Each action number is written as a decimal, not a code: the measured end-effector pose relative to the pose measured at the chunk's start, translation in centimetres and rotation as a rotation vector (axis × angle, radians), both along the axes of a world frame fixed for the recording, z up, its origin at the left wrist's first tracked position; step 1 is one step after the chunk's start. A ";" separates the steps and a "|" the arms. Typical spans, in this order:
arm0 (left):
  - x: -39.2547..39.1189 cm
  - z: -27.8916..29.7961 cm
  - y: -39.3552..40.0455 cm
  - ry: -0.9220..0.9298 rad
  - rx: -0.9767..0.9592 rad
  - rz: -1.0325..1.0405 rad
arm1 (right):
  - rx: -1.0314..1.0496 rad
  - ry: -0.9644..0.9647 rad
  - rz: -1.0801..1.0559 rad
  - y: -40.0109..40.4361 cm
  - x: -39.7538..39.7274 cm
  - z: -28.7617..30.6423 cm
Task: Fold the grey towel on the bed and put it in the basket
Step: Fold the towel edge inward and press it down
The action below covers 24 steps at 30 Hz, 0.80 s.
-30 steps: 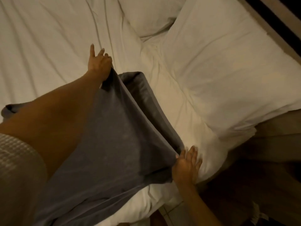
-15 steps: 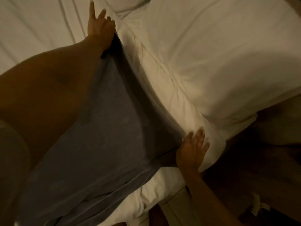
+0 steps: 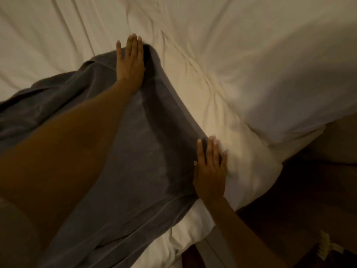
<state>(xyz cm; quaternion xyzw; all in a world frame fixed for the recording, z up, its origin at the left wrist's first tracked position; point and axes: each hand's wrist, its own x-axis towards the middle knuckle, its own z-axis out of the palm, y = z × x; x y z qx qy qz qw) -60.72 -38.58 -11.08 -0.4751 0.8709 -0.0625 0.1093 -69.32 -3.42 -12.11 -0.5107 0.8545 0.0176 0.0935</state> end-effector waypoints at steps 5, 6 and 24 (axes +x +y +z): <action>0.2 -3.1 4.3 0.147 0.181 0.143 | 0.142 -0.122 0.047 -0.7 1.6 -2.9; 0.4 -3.8 4.7 0.151 0.210 0.179 | 0.165 -0.135 0.043 -0.5 1.4 -3.6; 2.7 -4.5 2.6 0.350 0.245 0.224 | 0.187 -0.150 0.083 -0.9 0.2 -5.8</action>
